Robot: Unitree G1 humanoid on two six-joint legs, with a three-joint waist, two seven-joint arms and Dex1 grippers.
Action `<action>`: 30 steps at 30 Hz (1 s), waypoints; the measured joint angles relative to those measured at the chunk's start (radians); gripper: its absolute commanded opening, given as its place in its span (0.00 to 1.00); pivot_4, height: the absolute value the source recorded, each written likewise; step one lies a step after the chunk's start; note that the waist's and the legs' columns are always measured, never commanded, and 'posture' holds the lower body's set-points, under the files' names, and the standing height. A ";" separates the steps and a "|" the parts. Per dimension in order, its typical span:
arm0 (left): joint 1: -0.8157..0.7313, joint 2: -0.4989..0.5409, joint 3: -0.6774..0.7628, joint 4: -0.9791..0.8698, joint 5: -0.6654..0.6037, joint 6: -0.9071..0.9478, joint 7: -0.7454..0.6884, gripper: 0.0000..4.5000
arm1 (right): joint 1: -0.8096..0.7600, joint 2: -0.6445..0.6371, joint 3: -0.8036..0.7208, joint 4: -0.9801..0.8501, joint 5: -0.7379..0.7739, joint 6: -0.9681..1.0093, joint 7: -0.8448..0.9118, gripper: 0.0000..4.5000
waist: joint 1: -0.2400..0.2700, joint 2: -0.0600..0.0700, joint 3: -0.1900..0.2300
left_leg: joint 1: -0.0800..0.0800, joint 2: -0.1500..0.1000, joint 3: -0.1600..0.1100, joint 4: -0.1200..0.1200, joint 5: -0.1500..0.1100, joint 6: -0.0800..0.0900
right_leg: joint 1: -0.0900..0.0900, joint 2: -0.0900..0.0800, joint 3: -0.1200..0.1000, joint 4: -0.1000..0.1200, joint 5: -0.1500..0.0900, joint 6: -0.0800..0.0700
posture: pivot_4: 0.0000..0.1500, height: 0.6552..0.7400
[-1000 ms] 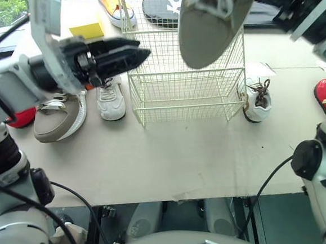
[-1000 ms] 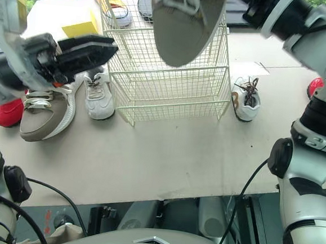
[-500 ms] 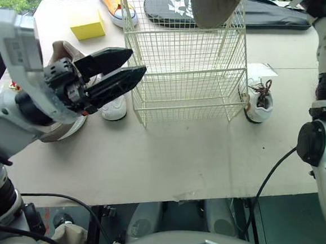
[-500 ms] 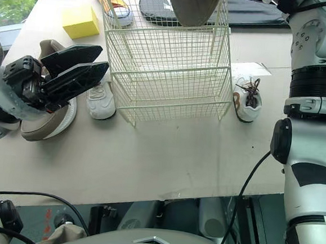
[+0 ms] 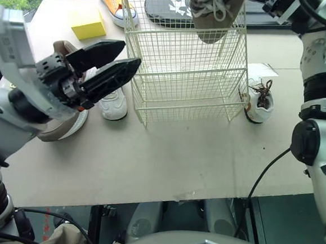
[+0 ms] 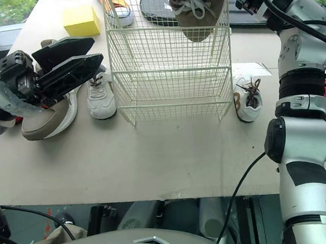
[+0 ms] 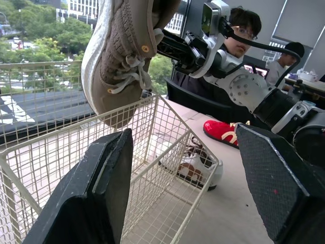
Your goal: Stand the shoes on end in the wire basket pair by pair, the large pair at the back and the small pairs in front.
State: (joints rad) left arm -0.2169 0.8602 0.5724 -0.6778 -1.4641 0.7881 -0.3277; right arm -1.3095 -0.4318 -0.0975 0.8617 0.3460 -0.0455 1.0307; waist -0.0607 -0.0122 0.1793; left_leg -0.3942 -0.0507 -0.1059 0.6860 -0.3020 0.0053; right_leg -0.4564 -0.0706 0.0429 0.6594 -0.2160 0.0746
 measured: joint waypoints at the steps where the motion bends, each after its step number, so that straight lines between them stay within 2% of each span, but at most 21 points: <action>1: -0.008 0.001 -0.011 0.000 0.004 -0.009 0.008 0.78 | 0.010 0.004 -0.006 0.018 0.006 0.029 0.006 0.00 | 0.000 0.000 0.000 | 0.000 0.000 0.000 0.000 0.000 0.000 | 0.000 0.000 0.000 0.000 0.000 0.000 | 1.00 1.00; 9: -0.029 0.002 -0.053 0.000 0.018 -0.037 0.028 0.78 | 0.033 0.035 -0.021 0.056 0.008 0.083 0.023 0.00 | -0.006 0.000 0.000 | 0.000 0.000 0.000 0.000 0.000 0.000 | 0.000 0.000 0.000 0.000 0.000 0.000 | 1.00 1.00; 23: -0.084 0.018 -0.112 0.046 0.080 -0.049 0.026 0.78 | 0.111 0.053 -0.048 -0.049 0.023 0.204 0.021 0.00 | -0.004 0.000 0.000 | 0.000 0.000 0.000 0.000 0.000 0.000 | 0.000 0.000 0.000 0.001 0.000 0.000 | 1.00 1.00; 24: -0.088 0.022 -0.114 0.050 0.089 -0.049 0.023 0.78 | 0.117 0.048 -0.046 -0.062 0.021 0.207 0.023 0.23 | -0.002 0.000 0.000 | 0.000 0.000 0.000 0.000 0.000 0.000 | 0.000 0.000 0.000 0.000 0.000 0.000 | 1.00 1.00; 25: -0.089 0.023 -0.114 0.054 0.096 -0.049 0.022 0.78 | 0.121 0.042 -0.046 -0.073 0.020 0.206 0.030 0.30 | -0.002 0.000 0.000 | 0.000 0.000 0.000 0.000 0.000 0.000 | 0.000 0.000 0.000 0.000 0.000 0.000 | 1.00 1.00; 30: -0.099 0.028 -0.120 0.095 0.129 -0.048 -0.001 0.78 | 0.163 0.013 -0.023 -0.152 -0.010 0.177 0.048 0.85 | 0.000 0.000 0.000 | 0.000 0.000 0.000 0.001 0.000 0.000 | 0.000 0.000 0.000 0.002 0.000 0.000 | 1.00 1.00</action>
State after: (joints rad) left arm -0.3155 0.8877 0.4520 -0.5831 -1.3351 0.7400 -0.3291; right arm -1.1461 -0.4193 -0.1209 0.7101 0.3357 0.1312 1.0787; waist -0.0609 -0.0123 0.1791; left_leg -0.3941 -0.0509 -0.1059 0.6870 -0.3019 0.0052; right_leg -0.4564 -0.0705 0.0427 0.6609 -0.2160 0.0746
